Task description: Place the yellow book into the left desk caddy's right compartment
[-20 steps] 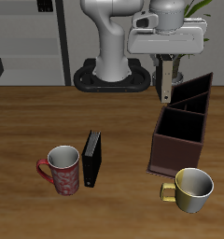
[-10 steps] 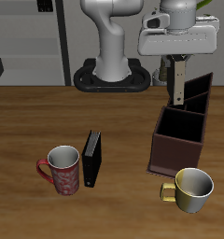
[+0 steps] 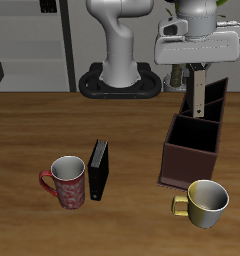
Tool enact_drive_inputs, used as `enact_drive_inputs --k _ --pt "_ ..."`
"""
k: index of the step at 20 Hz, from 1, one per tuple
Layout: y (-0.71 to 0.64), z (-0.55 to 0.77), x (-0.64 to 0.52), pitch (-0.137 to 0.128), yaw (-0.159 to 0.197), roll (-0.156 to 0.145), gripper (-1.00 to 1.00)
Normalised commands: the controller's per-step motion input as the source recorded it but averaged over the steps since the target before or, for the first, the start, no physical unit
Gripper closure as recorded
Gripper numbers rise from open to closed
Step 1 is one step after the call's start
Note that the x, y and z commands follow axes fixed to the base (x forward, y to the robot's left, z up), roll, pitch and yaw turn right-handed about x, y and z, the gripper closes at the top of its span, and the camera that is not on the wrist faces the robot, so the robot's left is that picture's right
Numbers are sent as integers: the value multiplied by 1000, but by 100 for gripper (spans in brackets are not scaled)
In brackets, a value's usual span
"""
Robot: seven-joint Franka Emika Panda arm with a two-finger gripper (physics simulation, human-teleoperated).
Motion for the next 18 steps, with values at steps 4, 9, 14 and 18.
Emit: enact_drive_inputs --k 4,9,14,18 --pt "129 -155 93 -1 14 16 100" --pt "8 -140 86 2 8 6 100" --pt "-43 -170 73 8 6 4 100" --pt "-58 -136 32 13 -12 -14 100"
